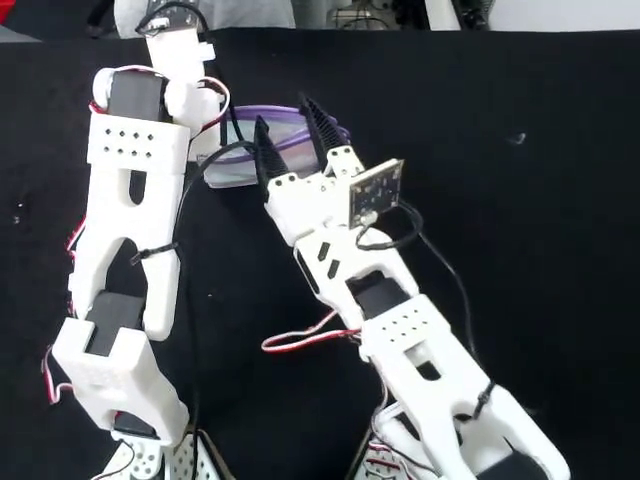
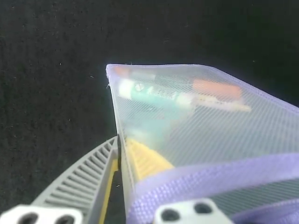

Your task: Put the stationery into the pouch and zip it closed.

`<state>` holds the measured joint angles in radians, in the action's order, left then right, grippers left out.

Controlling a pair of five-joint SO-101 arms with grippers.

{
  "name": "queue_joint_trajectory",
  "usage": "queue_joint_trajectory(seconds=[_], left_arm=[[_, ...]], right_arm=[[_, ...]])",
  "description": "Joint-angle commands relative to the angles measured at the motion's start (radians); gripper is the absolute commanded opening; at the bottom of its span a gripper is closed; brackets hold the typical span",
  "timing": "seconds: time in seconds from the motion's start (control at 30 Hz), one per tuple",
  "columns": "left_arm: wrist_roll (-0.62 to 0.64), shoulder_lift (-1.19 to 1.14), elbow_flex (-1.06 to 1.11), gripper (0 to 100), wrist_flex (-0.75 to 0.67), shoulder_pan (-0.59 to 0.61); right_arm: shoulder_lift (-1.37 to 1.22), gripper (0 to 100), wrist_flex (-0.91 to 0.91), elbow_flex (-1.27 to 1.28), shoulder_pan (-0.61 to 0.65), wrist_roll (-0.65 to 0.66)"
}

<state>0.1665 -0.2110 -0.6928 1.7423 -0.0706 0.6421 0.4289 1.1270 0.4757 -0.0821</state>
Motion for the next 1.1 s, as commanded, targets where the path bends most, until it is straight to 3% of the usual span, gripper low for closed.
queue_joint_trajectory(seconds=[0.0,0.2,0.4,0.6,0.7,0.83,1.07], left_arm=[[0.005,0.037,-0.013,3,-0.008,0.019],[0.005,0.037,-0.005,3,-0.028,0.05],[0.005,0.037,-0.004,3,-0.029,0.07],[0.005,0.037,-0.002,3,-0.028,0.067],[0.005,0.037,-0.002,3,-0.028,0.065],[0.005,0.037,-0.002,3,-0.026,0.065],[0.005,0.037,-0.002,3,-0.012,0.064]], right_arm=[[0.156,21.2,-0.166,-0.035,-0.064,0.009],[0.495,21.2,-0.609,-0.139,-0.192,0.011],[0.621,21.2,-0.833,-0.067,-0.278,0.032],[0.628,21.1,-0.655,0.194,-0.247,0.034],[0.622,21.1,-0.539,0.285,-0.17,0.109],[0.619,21.1,-0.503,0.294,-0.092,0.178],[0.449,21.1,-0.377,0.242,-0.112,0.178]])
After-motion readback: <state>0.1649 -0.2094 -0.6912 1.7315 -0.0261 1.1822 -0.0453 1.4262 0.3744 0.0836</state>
